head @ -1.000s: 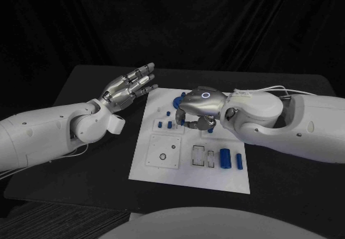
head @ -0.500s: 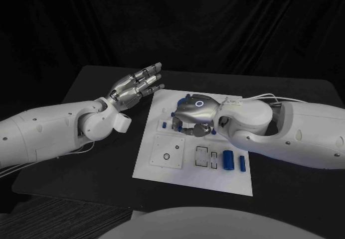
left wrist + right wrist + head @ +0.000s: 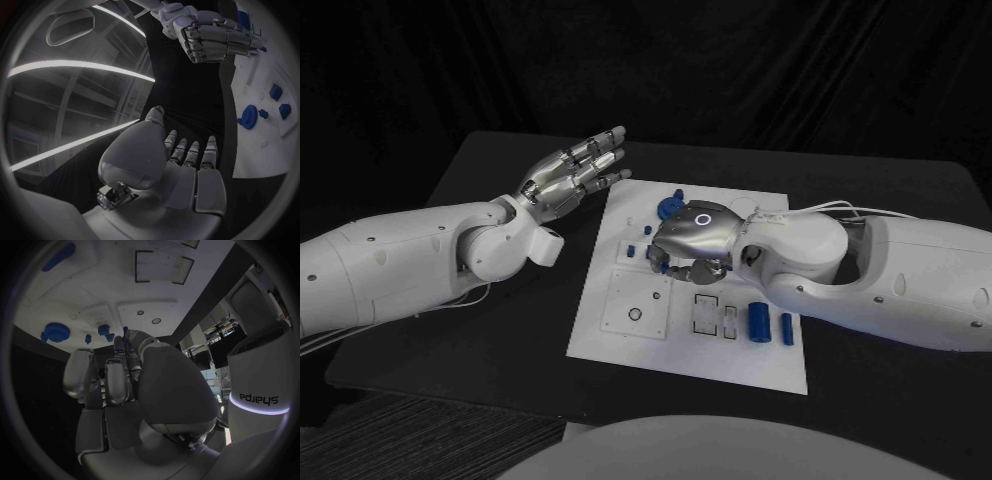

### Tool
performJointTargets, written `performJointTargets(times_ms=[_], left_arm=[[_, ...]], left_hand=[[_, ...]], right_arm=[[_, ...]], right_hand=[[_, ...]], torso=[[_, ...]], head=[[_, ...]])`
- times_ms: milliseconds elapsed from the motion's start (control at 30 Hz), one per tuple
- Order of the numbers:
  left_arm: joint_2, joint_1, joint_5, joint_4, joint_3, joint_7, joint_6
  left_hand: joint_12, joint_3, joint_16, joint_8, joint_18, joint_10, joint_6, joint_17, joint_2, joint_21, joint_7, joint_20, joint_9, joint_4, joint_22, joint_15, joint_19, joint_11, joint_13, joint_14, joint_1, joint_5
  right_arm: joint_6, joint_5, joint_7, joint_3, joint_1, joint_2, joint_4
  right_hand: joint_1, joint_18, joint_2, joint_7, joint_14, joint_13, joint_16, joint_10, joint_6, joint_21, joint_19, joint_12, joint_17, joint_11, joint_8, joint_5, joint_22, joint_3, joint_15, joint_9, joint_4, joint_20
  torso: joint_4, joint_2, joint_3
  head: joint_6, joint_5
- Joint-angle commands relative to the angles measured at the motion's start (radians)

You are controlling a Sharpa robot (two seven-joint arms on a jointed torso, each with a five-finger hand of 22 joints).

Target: Assemble the parts on the task board

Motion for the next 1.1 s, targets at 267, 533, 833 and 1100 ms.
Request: performJointTargets(times_ms=[267,533,833,1100], left_arm=[[-0.002,-0.002,0.004,0.002,0.001,0.008,0.018],[-0.001,-0.002,0.004,0.000,0.001,0.001,0.025],[-0.001,-0.002,0.004,-0.004,0.001,0.001,0.027],[0.000,-0.002,0.004,-0.005,0.001,0.000,0.029]], left_hand=[[0.004,0.001,0.003,0.004,0.002,0.000,0.004,0.000,0.006,0.000,0.000,0.001,0.001,0.001,-0.002,0.008,-0.006,0.009,0.000,-0.002,0.009,0.008],[0.004,0.000,0.002,0.004,0.002,-0.004,0.008,-0.001,0.006,-0.001,0.006,0.001,0.002,0.001,-0.003,0.009,-0.006,0.009,0.000,-0.003,0.011,0.012],[0.003,0.000,0.001,0.004,0.002,-0.011,0.005,-0.001,0.006,-0.002,0.009,0.001,0.001,0.001,-0.006,0.009,-0.007,0.004,-0.001,-0.005,0.015,0.019],[0.004,0.000,0.000,0.004,0.002,-0.011,0.004,-0.001,0.006,-0.002,0.009,0.001,0.001,0.001,-0.007,0.009,-0.007,0.003,-0.001,-0.005,0.015,0.019]], right_arm=[[-0.016,-0.014,-0.004,0.001,-0.018,0.002,0.001],[-0.023,-0.014,-0.006,0.001,-0.031,0.005,0.000],[-0.029,-0.014,-0.007,0.001,-0.038,0.015,-0.005],[-0.028,-0.014,-0.008,0.001,-0.046,0.027,-0.013]], right_hand=[[0.002,0.015,-0.005,0.002,0.022,0.001,-0.002,0.009,-0.004,0.000,-0.002,0.004,0.001,-0.001,-0.005,0.004,0.161,0.008,0.010,-0.002,-0.002,0.005],[0.001,0.015,-0.006,0.003,0.022,0.002,-0.002,0.014,-0.002,0.000,-0.002,0.006,0.000,-0.001,-0.006,0.005,0.161,0.009,0.010,-0.002,-0.005,0.006],[0.001,0.015,-0.007,0.004,0.022,0.003,-0.002,0.019,-0.001,0.000,-0.002,0.009,0.001,-0.001,-0.007,0.004,0.161,0.011,0.010,-0.002,-0.007,0.006],[0.000,0.015,-0.008,0.004,0.022,0.004,-0.001,0.023,-0.002,0.001,-0.003,0.011,0.001,-0.002,-0.008,0.004,0.161,0.012,0.010,-0.002,-0.010,0.006]], torso=[[-0.0006,0.000,0.0000],[0.0000,0.000,-0.0006],[-0.0024,-0.001,0.0001],[-0.0004,0.000,0.0008]], head=[[0.000,0.002],[0.000,0.004],[0.000,0.007],[0.000,0.005]])
